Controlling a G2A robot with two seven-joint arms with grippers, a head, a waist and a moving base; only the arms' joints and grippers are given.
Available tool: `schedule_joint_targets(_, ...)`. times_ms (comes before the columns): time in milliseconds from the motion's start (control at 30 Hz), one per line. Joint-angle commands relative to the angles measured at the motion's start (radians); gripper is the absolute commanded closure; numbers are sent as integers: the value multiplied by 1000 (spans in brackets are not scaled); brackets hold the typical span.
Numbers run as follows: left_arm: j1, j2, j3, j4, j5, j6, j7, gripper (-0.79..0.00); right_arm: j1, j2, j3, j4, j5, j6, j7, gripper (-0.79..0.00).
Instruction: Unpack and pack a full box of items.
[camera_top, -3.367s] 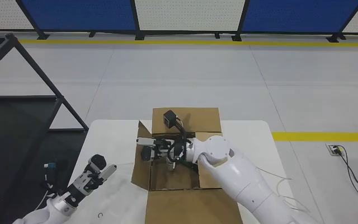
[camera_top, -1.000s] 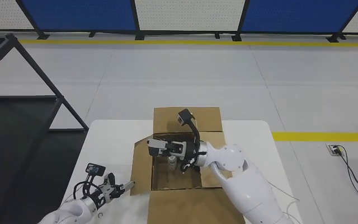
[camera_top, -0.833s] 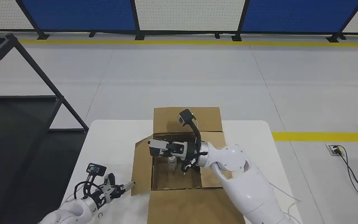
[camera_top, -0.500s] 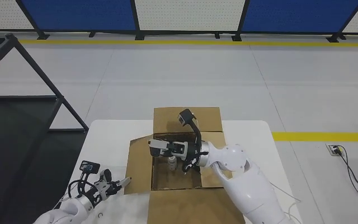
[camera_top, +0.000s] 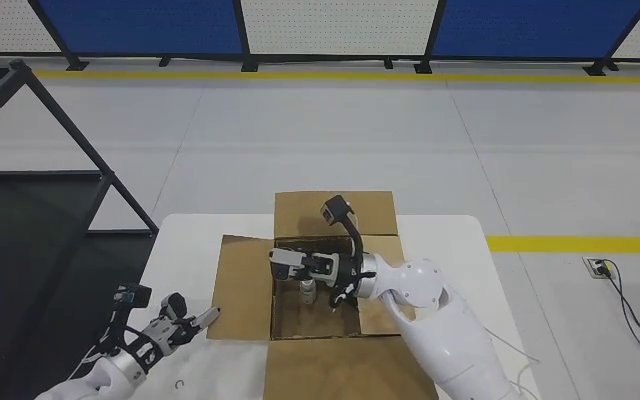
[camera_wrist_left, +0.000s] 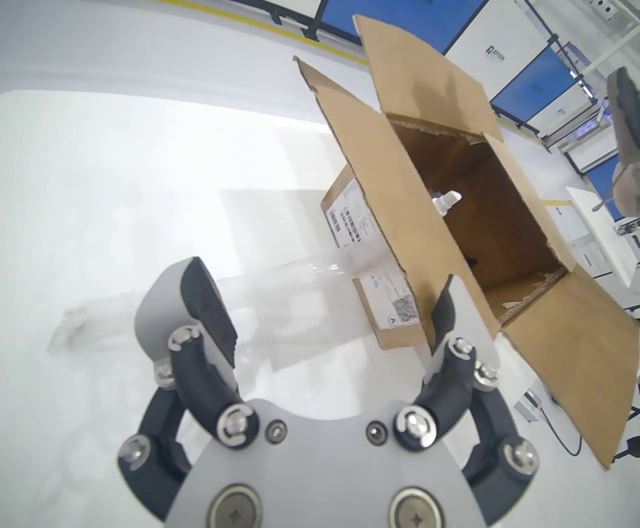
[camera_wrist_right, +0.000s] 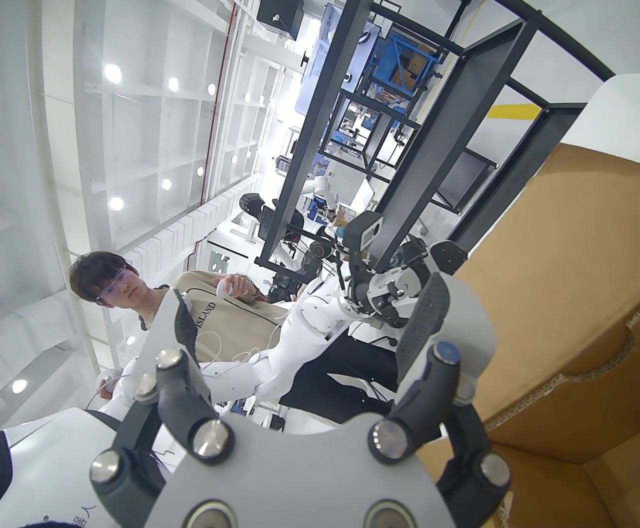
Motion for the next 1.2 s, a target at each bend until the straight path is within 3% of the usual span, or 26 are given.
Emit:
schedule_joint_targets(0, 9, 1, -18, -17, -22, -6, -2, -785, -3, 2, 4, -3, 0, 0, 2, -785)
schedule_joint_targets(167, 29, 1, -54, -49, -64, -13, 8, -785, -9, 3, 2, -2, 2, 11, 8, -785)
schedule_joint_targets(333, 42, -1, -87, -64, -138, -10, 45, -785, 30, -11, -52, 66, 35, 85, 45, -785)
schedule_joint_targets(667, 69, -9, -143, -56, -225, 16, 136, -785, 201, -108, -254, 324, 50, 126, -29, -785)
schedule_joint_targets(1167, 71, -14, -154, -40, -251, 3, 125, -785, 319, -214, -386, 536, -25, 191, -98, -785)
